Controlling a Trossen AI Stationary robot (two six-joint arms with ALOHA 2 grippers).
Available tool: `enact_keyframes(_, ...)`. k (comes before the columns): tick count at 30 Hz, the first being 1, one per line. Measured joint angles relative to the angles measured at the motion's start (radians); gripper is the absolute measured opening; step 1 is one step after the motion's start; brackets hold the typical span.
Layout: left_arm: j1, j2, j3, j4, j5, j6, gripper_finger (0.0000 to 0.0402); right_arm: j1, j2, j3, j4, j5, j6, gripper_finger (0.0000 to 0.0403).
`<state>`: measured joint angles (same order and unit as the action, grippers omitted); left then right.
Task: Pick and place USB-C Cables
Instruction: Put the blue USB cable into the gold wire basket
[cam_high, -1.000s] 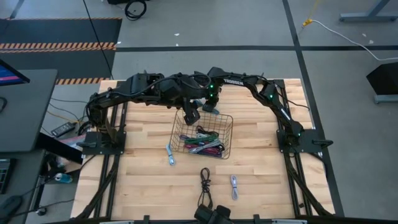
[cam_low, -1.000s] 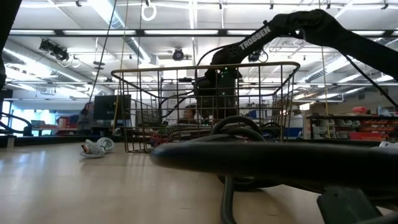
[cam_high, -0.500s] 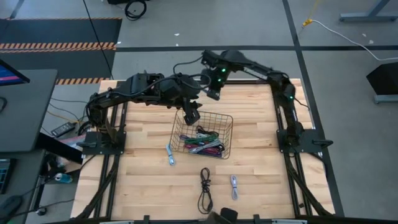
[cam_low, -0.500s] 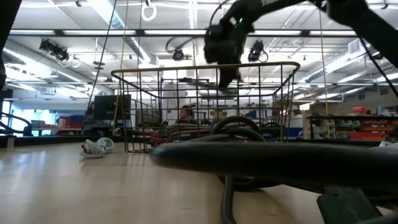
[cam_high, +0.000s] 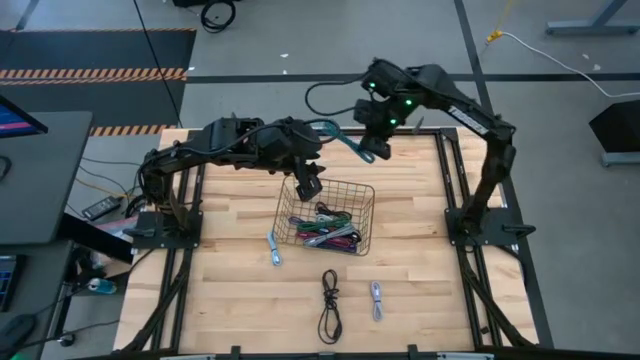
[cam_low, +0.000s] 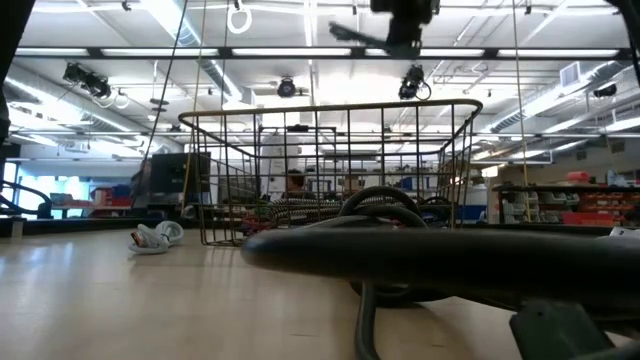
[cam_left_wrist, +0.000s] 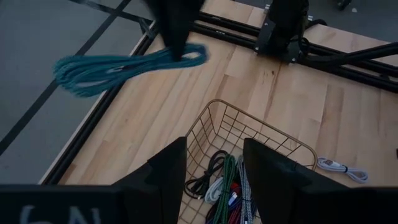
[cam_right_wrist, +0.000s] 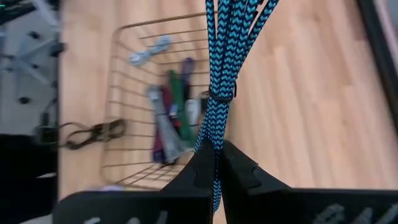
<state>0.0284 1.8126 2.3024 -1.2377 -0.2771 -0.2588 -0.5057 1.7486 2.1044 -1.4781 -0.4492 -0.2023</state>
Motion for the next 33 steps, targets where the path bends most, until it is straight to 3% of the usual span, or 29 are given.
enact_keyframes(6,0.000,0.000,0.000,0.000,0.000,0.000,0.0165,0.076,-0.050,0.000,-0.042,-0.072,0.021,0.0009)
enact_keyframes(15,0.000,0.000,0.000,0.000,0.000,0.000,0.0165,0.219,-0.049,-0.049,-0.038,-0.068,0.064,0.0008)
enact_keyframes(33,0.000,0.000,0.000,-0.024,0.003,0.000,0.0165,0.349,-0.048,-0.476,0.353,-0.071,0.170,0.0008)
